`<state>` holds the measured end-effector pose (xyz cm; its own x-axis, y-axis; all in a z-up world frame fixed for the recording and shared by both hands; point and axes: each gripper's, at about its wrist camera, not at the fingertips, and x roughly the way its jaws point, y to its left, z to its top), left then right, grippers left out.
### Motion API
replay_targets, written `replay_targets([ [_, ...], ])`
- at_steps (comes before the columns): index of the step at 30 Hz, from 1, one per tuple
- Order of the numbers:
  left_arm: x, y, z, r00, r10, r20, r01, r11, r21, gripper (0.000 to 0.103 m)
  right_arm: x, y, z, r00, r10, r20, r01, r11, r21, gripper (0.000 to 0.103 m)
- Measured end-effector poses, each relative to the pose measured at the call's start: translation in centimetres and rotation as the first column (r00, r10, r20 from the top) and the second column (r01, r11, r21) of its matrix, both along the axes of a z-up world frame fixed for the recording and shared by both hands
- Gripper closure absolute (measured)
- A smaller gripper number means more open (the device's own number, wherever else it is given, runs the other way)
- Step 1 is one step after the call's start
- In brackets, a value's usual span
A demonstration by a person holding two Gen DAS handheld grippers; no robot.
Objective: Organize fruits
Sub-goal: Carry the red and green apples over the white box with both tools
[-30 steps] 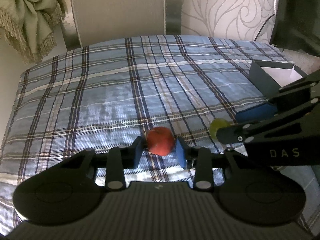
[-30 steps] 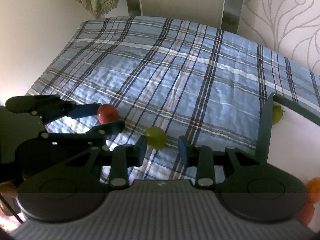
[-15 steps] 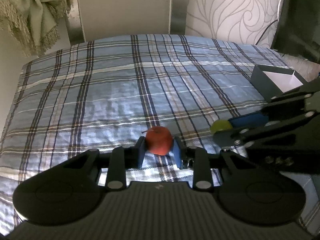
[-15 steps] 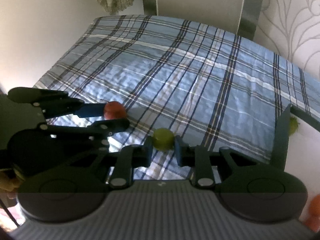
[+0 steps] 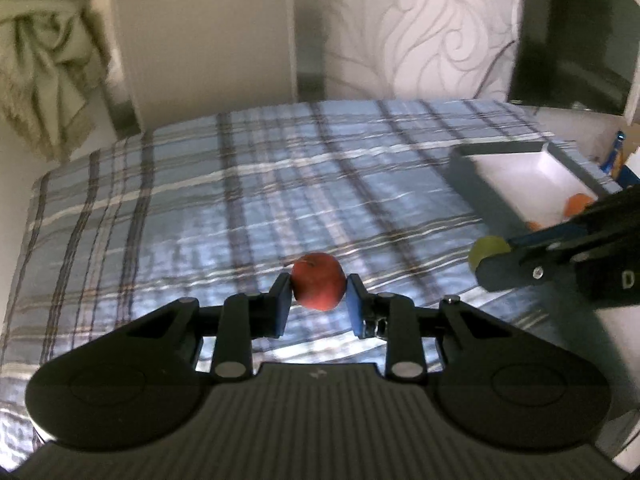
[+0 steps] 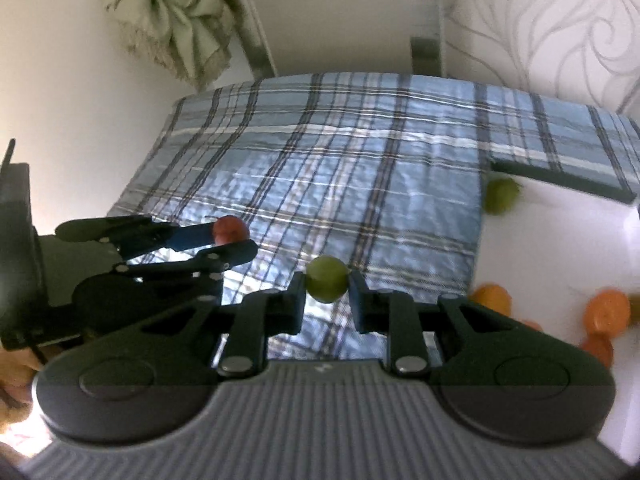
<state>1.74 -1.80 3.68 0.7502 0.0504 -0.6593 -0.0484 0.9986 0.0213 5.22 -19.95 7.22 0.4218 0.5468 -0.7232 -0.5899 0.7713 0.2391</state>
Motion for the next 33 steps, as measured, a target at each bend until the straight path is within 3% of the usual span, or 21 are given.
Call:
replay_targets([
  [17,1.4,-11.1,2.8,0.979,-0.196,0.059,0.197,0.980,0.000,0.069,-2.6,-10.9,1.2,0.983,-0.183,0.025,0.182,0.983,0.037,0.077],
  [33,3.7,-19.1,1.1,0.946,-0.323,0.032,0.322,0.946,0.032,0.069,-5.8,-17.5,2.1,0.948,-0.306,0.081,0.307,0.952,0.009,0.077],
])
